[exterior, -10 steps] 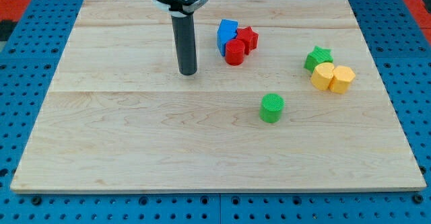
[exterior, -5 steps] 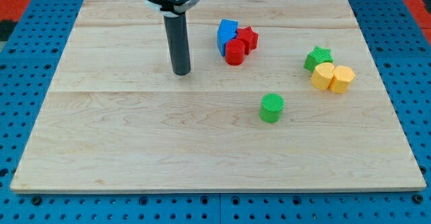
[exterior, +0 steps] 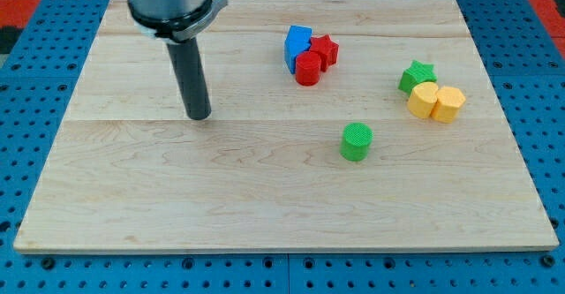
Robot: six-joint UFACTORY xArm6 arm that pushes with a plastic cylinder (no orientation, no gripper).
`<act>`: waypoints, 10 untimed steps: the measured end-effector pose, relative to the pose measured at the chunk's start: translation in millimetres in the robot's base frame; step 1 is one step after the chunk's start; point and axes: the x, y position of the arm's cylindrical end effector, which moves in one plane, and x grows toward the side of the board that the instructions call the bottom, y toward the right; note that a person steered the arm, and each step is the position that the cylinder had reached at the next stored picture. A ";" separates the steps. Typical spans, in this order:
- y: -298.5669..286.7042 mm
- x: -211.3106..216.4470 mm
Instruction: Point your arm to green circle
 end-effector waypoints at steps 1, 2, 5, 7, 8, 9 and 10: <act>-5.2 42.2; -1.6 66.8; -7.8 85.5; 49.8 86.1; 113.4 86.1; 166.4 86.1; 195.7 83.6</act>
